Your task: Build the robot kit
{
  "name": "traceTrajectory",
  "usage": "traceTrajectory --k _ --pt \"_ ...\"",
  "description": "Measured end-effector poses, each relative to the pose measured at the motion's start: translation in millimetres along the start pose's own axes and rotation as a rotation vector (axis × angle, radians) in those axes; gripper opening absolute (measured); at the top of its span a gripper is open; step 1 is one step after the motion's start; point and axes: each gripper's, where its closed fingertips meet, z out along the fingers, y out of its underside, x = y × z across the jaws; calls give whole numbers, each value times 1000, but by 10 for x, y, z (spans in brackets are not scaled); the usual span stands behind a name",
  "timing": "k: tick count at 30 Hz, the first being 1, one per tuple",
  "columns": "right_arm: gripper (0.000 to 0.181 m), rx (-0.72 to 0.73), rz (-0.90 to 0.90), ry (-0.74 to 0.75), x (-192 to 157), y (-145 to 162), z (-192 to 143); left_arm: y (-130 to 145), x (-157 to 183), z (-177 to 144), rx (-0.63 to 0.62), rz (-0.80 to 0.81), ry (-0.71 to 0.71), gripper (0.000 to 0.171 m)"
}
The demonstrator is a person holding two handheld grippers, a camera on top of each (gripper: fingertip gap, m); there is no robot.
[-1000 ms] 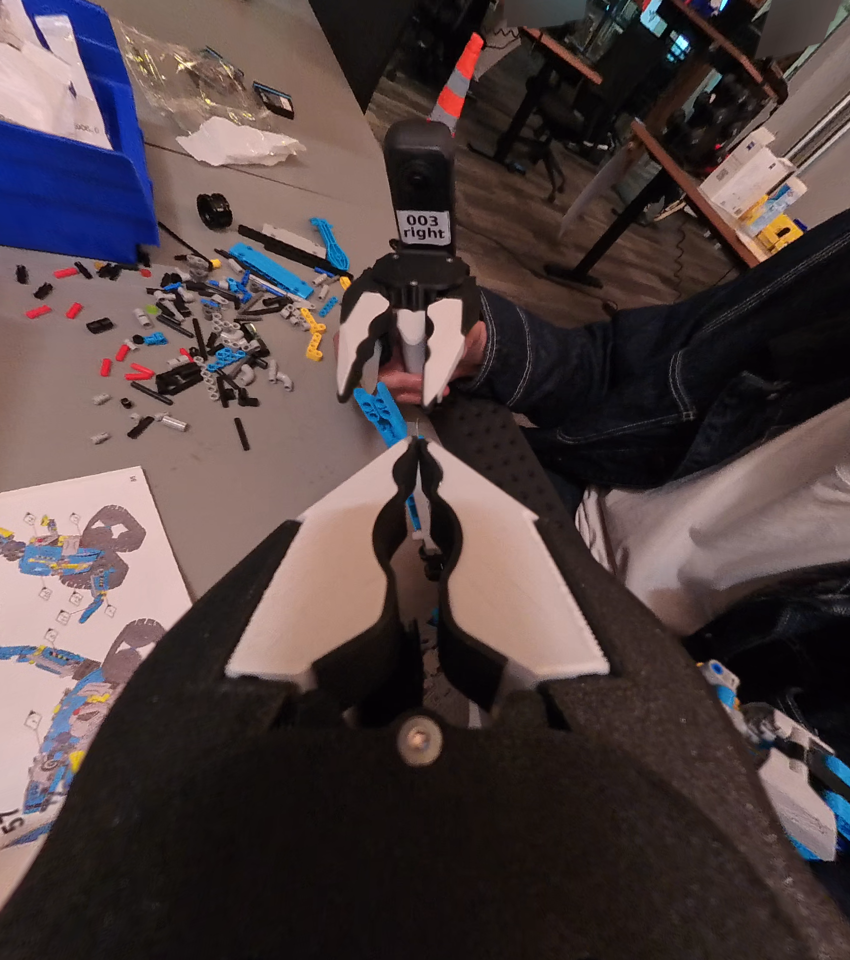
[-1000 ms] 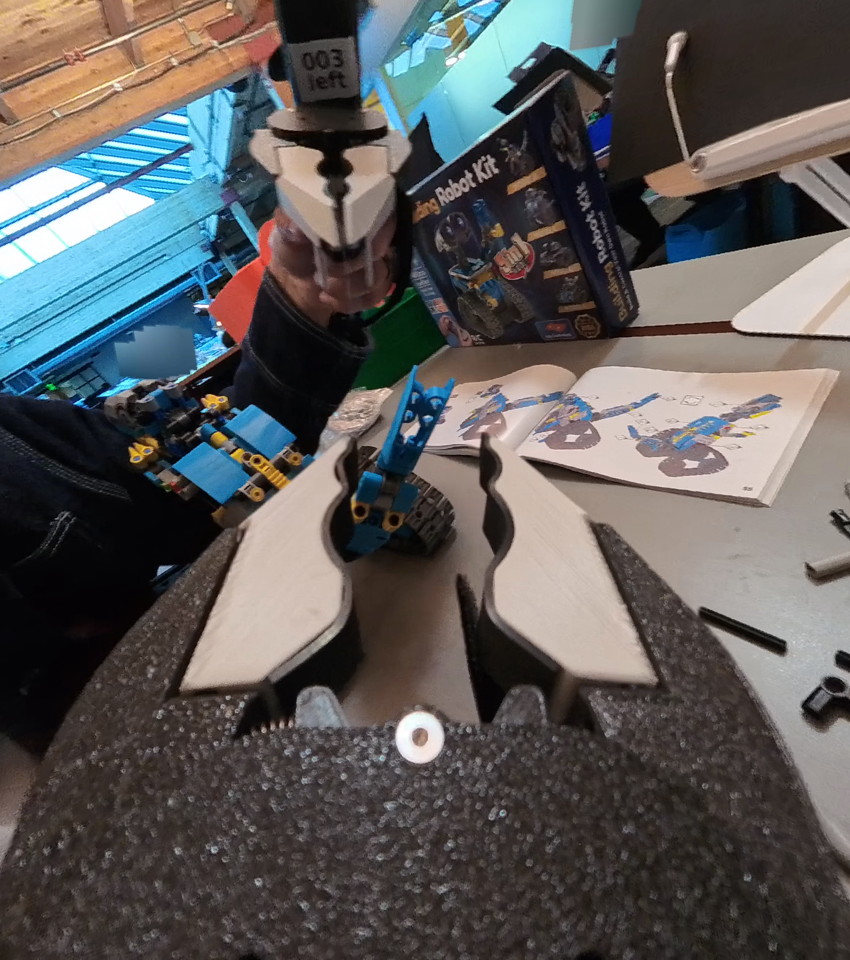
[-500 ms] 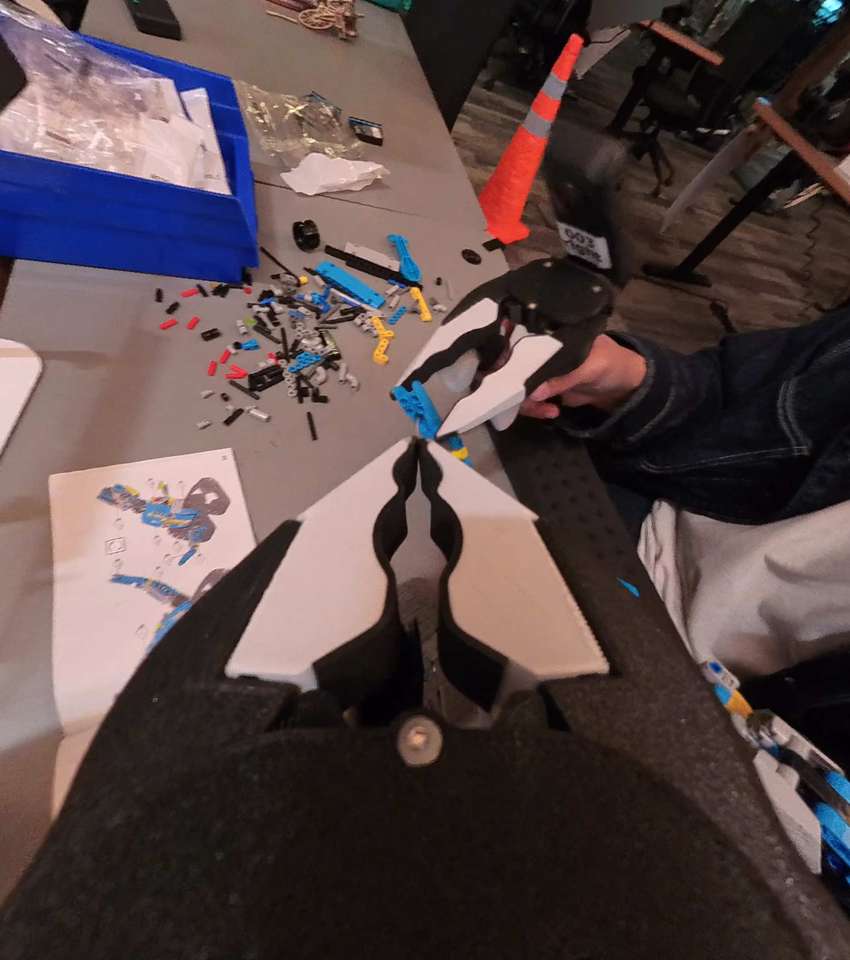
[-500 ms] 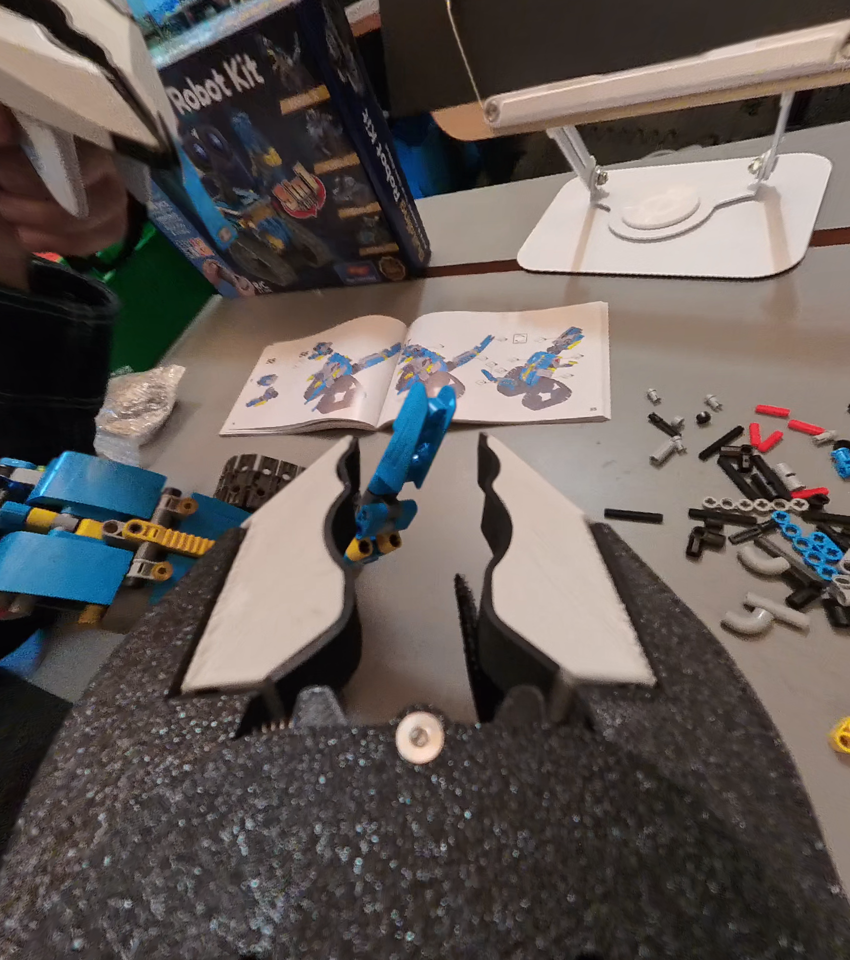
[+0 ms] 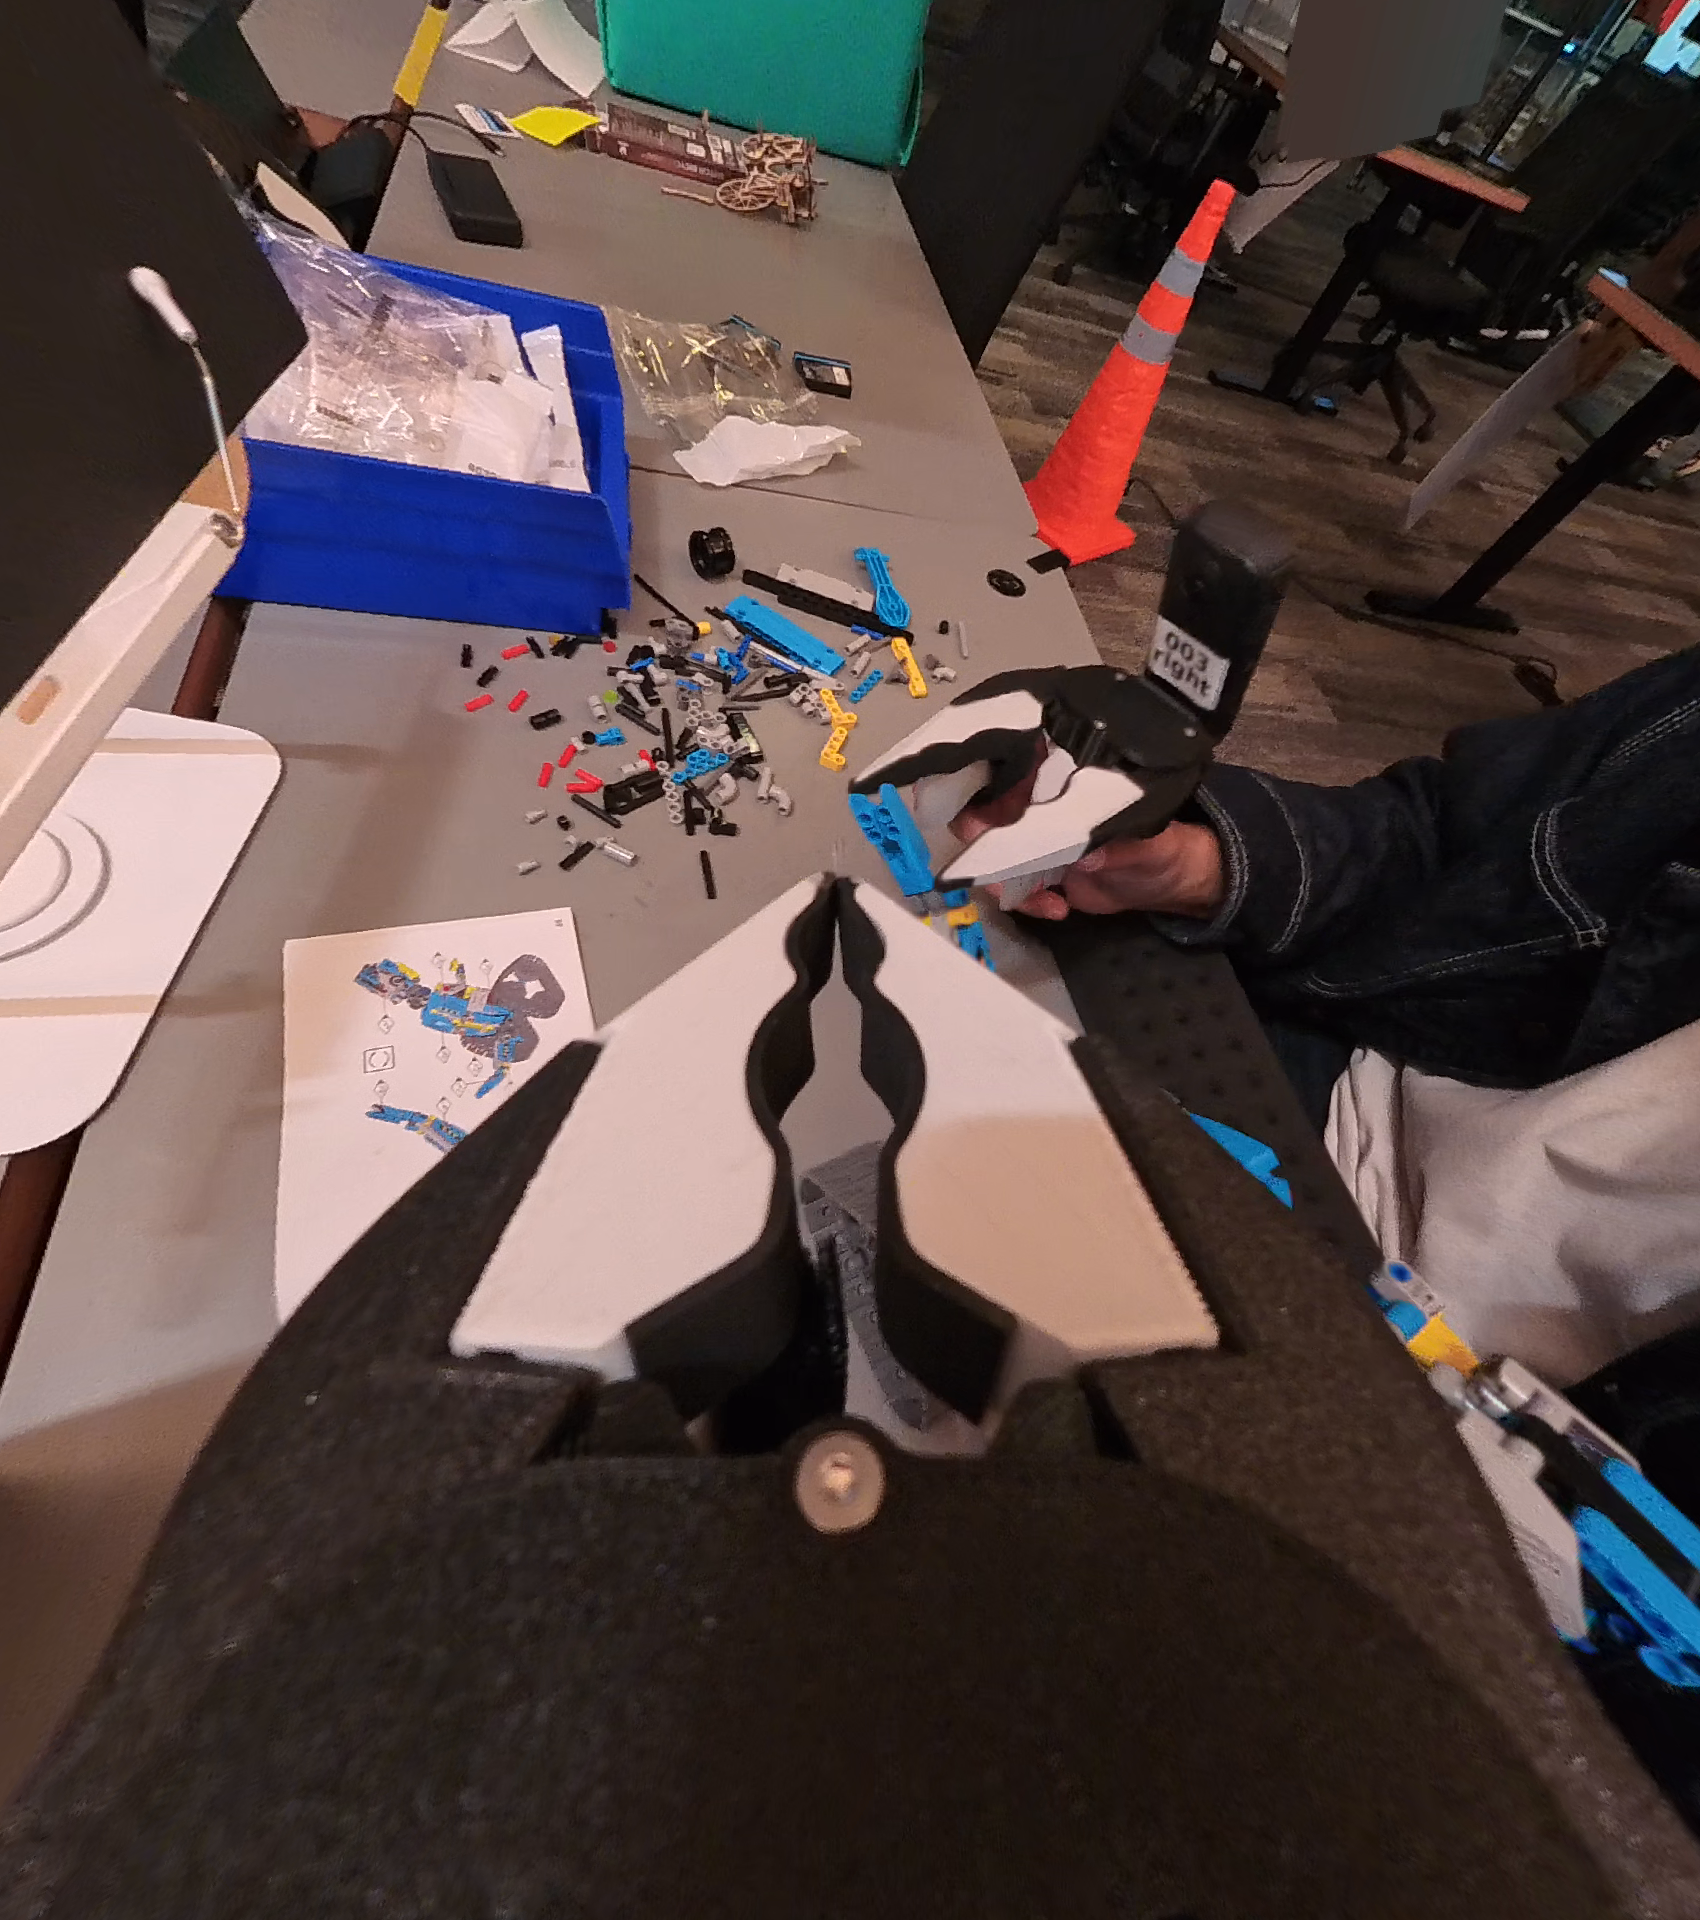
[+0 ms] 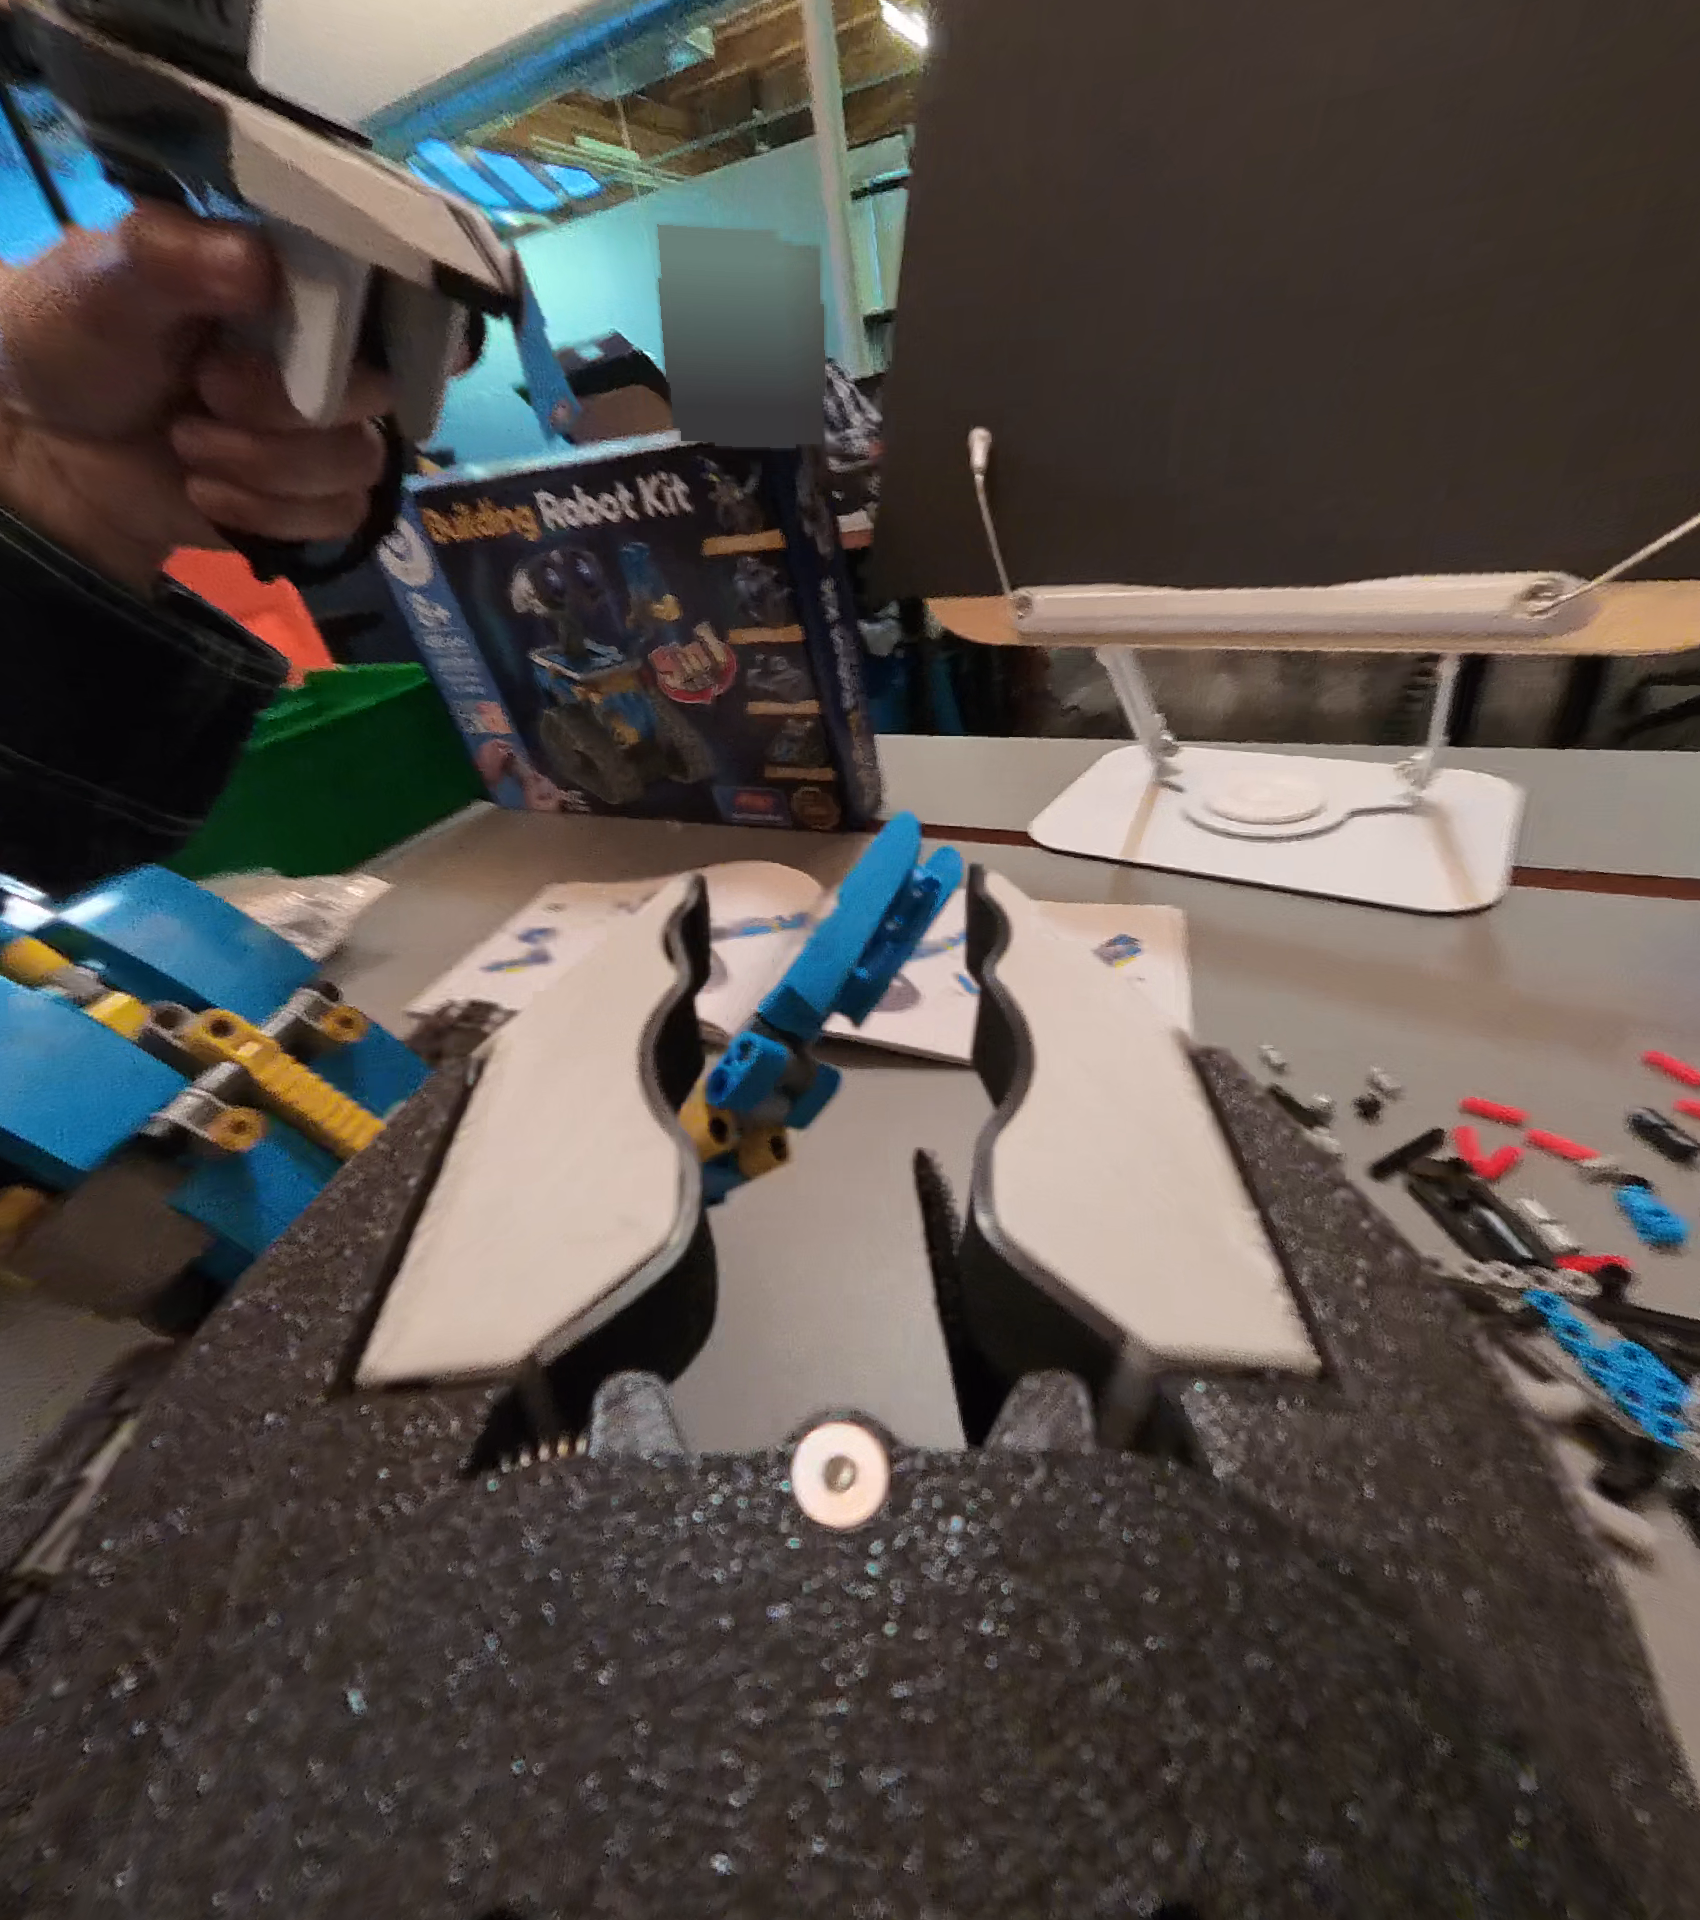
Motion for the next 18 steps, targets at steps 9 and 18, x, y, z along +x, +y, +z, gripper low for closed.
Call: traceTrajectory --k 9,18 --pt "43 27 41 -12 55 -35 -46 72 -143 61 -22 -30 -13 0" --pt "39 40 52 -9 80 -61 -61 104 -134 128 -36 -30 5 0"
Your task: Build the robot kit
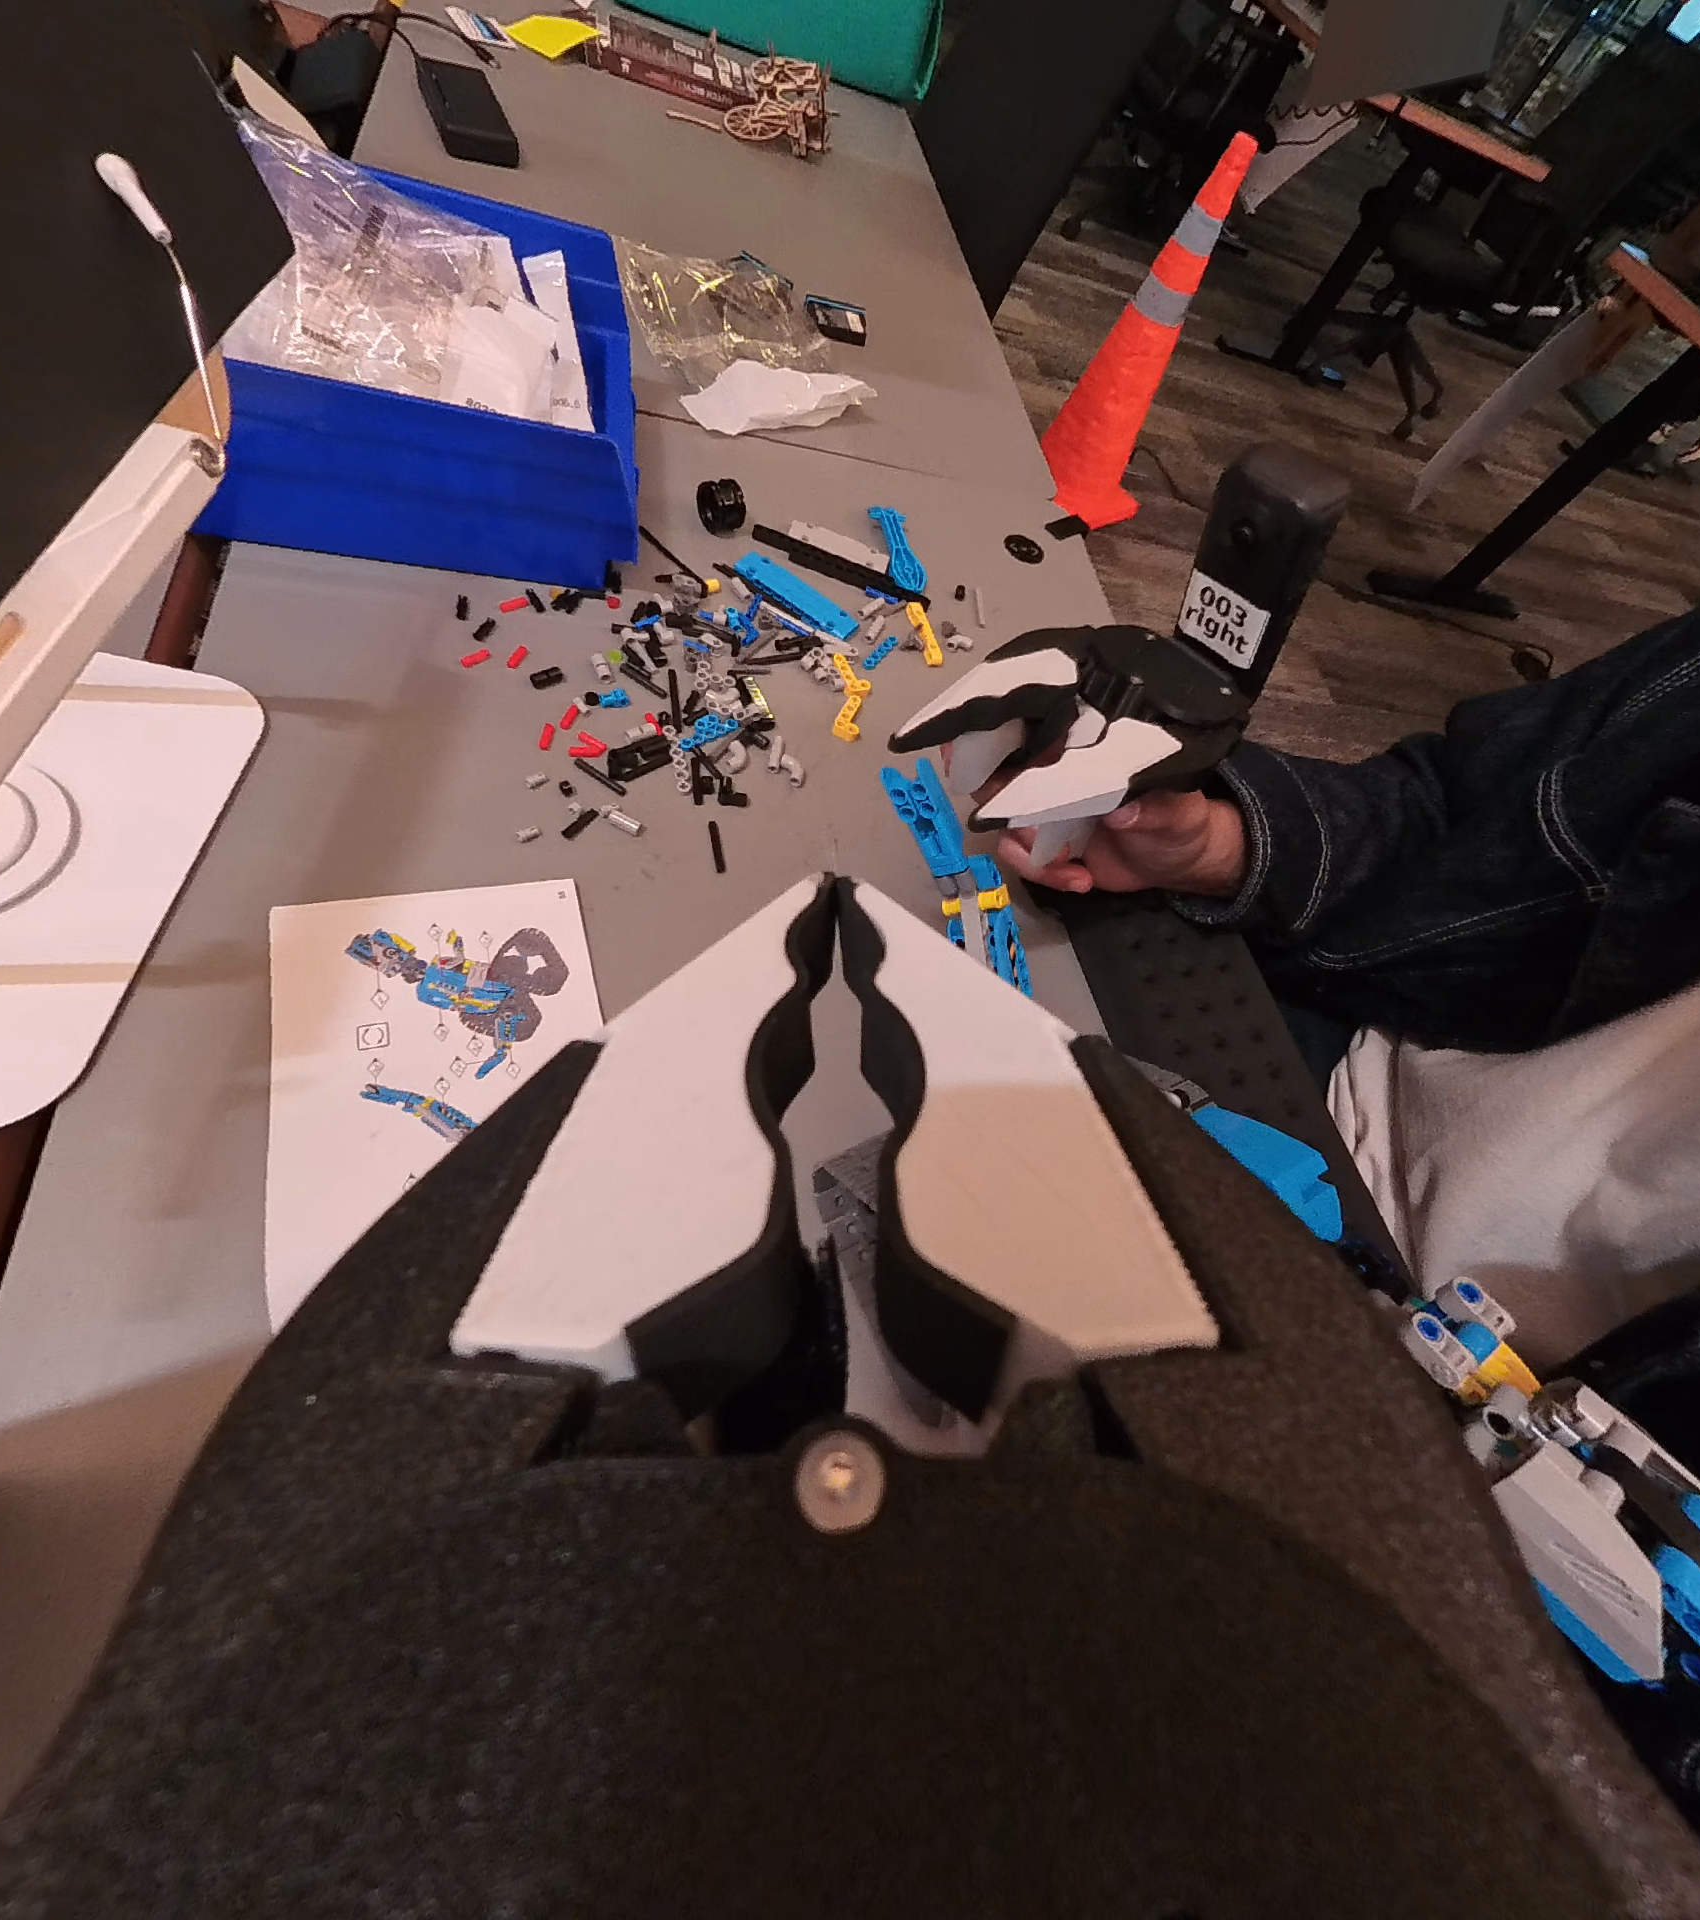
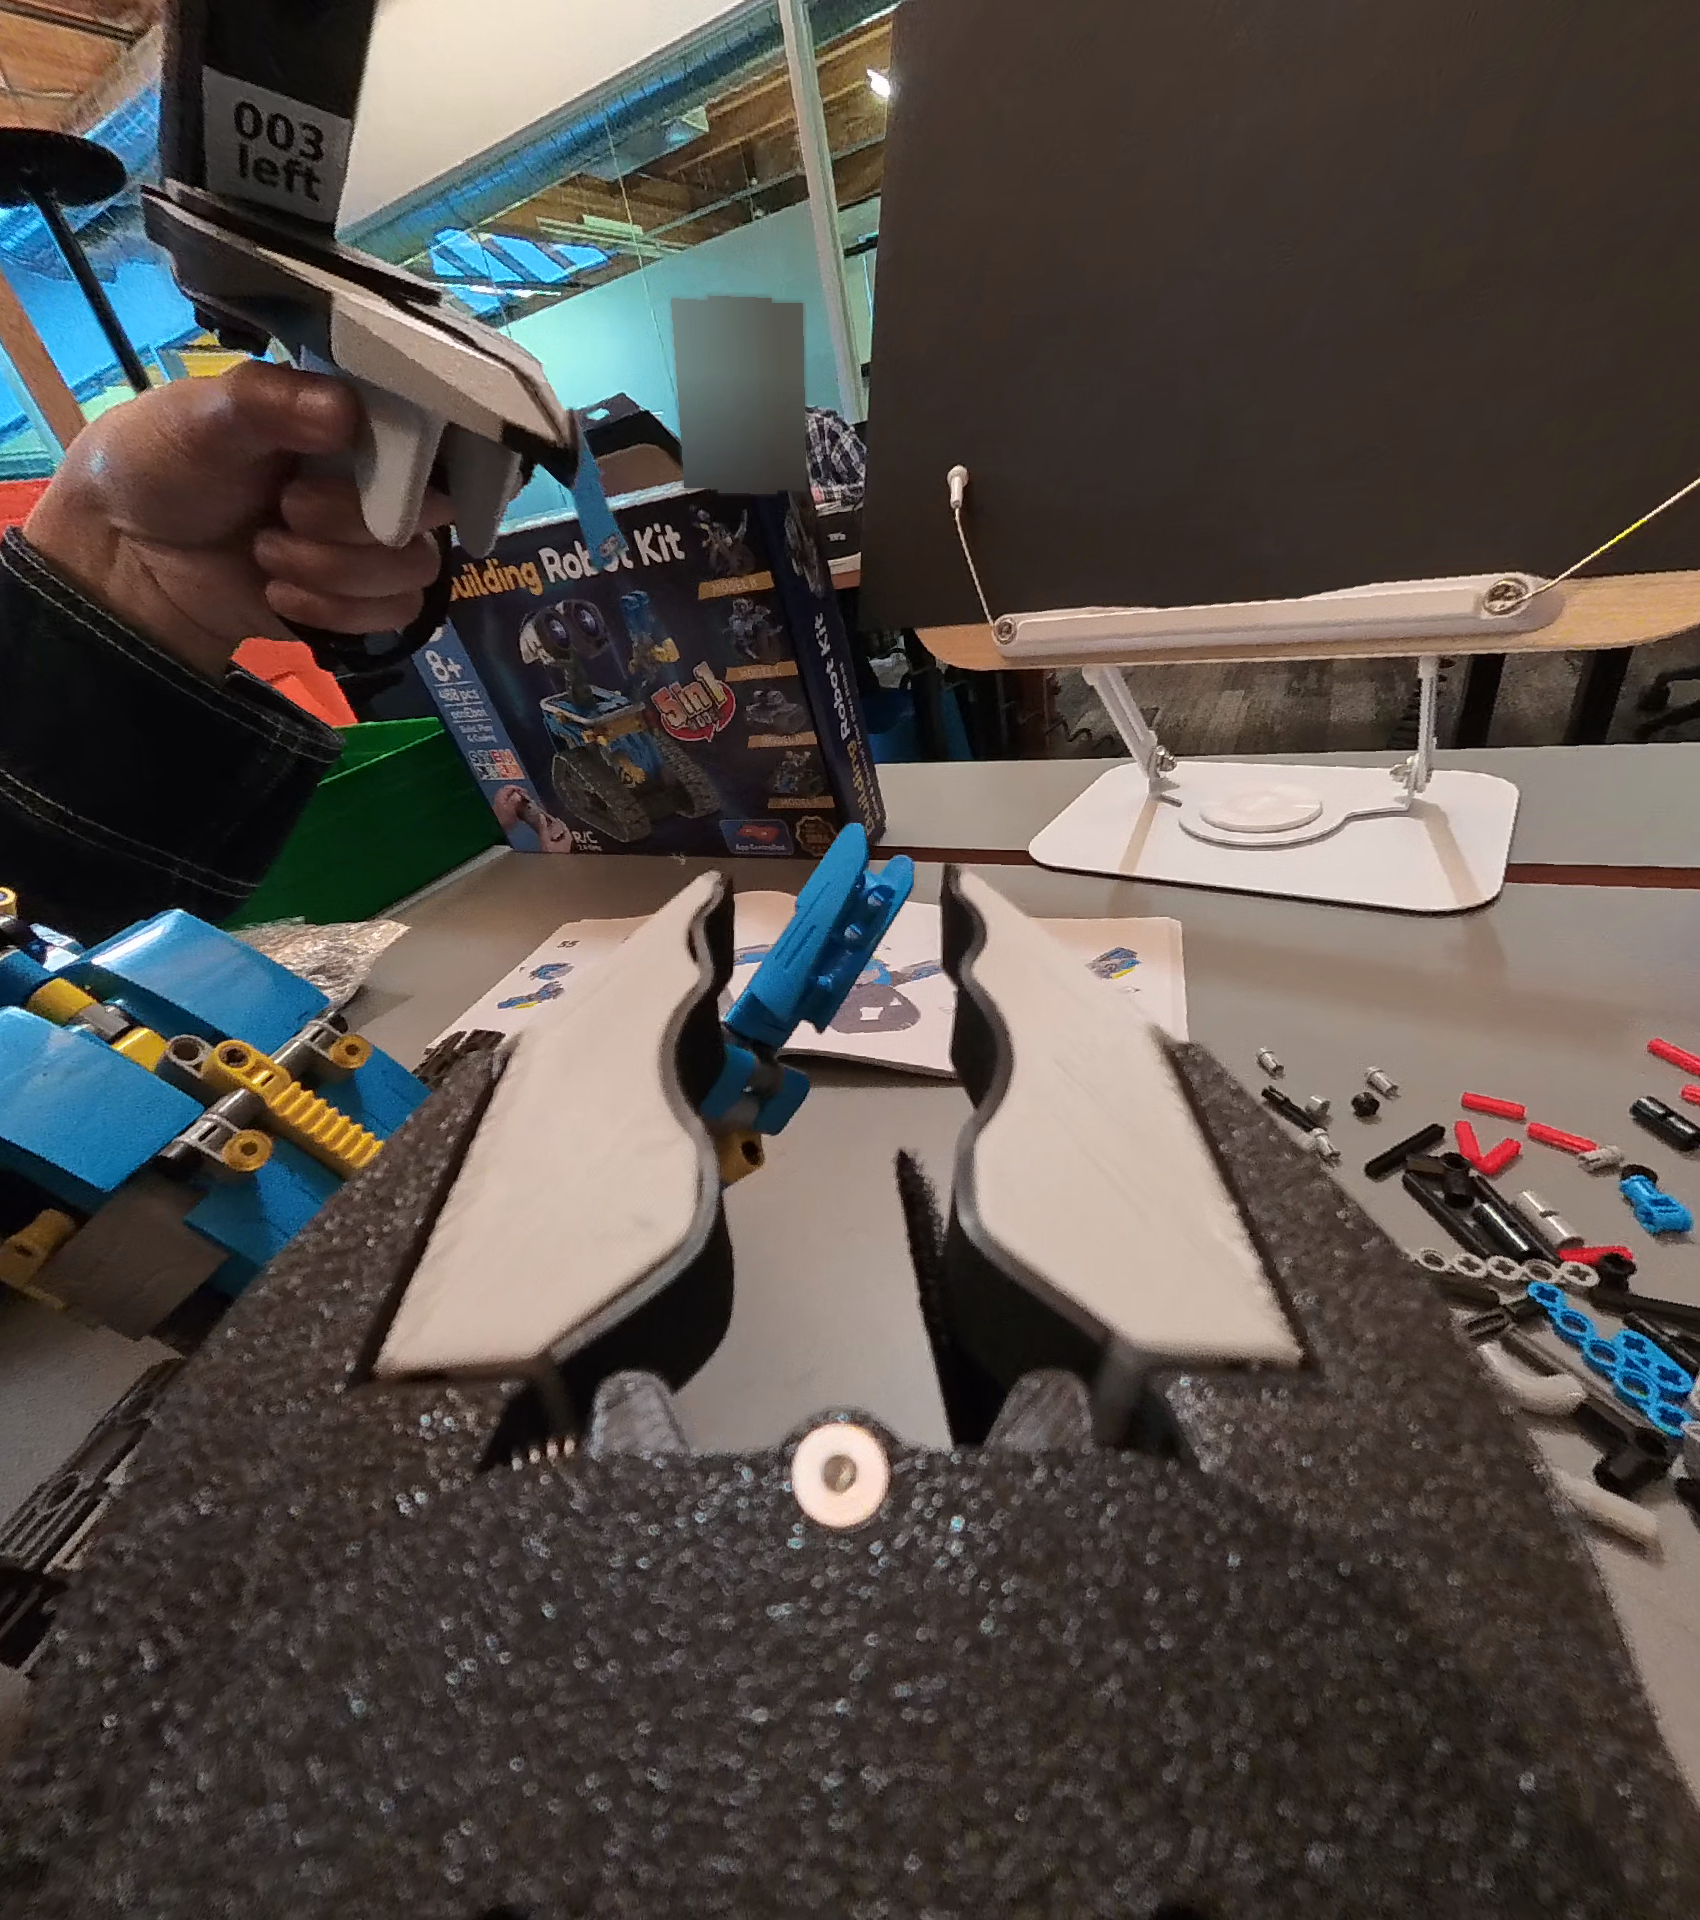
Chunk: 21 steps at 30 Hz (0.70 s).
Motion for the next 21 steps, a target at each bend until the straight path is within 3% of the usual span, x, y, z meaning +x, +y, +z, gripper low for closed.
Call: traceTrajectory --k 21 --pt "34 21 -8 18 33 -37 -28 -16 58 -2 -2 21 5 0"
